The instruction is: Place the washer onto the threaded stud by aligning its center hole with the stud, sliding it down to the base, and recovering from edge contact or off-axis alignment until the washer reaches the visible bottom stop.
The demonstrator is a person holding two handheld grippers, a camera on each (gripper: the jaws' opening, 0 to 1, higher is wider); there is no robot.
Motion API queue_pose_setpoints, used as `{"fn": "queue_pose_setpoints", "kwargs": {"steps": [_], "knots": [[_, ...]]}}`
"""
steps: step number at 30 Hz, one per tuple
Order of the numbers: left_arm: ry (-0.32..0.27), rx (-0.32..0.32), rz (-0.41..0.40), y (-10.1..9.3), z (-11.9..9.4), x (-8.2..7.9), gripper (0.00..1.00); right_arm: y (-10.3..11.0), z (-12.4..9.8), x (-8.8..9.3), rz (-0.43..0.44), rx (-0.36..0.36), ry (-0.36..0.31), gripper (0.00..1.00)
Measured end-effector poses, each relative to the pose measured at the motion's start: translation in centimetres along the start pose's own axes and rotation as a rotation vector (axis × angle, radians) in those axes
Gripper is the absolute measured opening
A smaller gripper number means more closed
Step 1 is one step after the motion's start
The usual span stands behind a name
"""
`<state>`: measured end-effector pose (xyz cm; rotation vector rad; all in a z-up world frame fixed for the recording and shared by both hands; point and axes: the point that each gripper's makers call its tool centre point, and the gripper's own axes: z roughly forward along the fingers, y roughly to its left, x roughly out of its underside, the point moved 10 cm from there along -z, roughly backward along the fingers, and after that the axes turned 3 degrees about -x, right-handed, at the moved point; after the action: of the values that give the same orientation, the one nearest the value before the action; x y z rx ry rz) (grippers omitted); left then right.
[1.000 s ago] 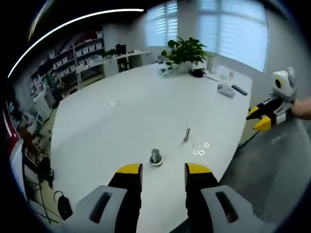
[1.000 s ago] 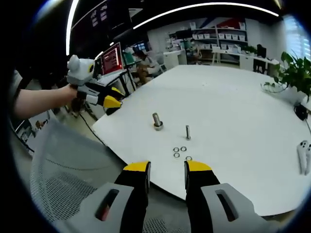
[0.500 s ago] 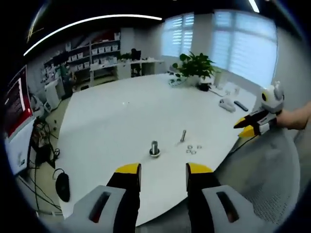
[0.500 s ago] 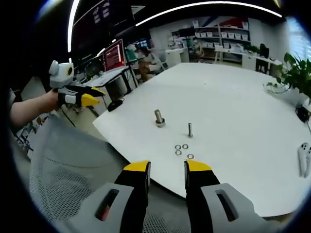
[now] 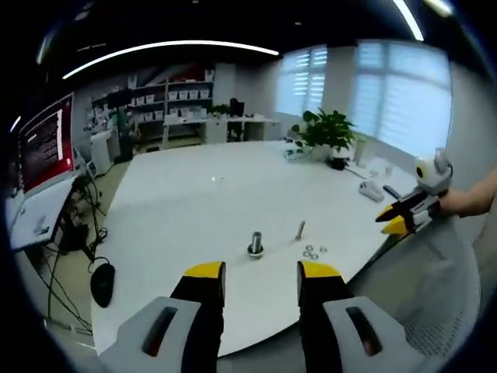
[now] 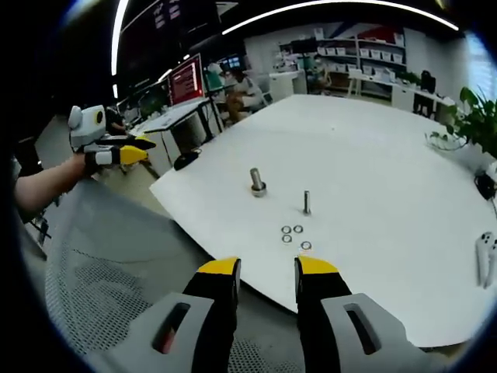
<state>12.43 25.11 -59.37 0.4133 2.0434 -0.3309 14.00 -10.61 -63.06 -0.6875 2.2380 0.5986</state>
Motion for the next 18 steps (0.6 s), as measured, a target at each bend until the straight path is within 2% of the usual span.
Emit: {"fn": "queue_pose_setpoints", "kwargs": {"steps": [5, 9, 12, 16, 18], "knots": [[0.013, 0.024, -0.026, -0.2, 0.3, 0.2, 0.34, 0.0, 0.1, 0.1, -0.003, 0.003, 0.013, 0.3], [0.016, 0.052, 0.001, -1.0, 0.6, -0.3, 0.35, 0.0, 0.1, 0.2, -0.008, 0.002, 0.026, 0.3], [0.036, 0.058, 0.054, -1.1, 0.7, 0.3, 0.35, 0.0, 0.1, 0.2, -0.006, 0.008, 0.031, 0.3], [0.015, 0.078, 0.027, -0.6, 0.7, 0.5, 0.34, 0.0, 0.2, 0.3, -0.007, 0.008, 0.041, 0.3], [0.026, 0.087, 0.029, -0.6, 0.9, 0.8, 0.34, 0.1, 0.2, 0.3, -0.009, 0.006, 0.044, 0.3]]}}
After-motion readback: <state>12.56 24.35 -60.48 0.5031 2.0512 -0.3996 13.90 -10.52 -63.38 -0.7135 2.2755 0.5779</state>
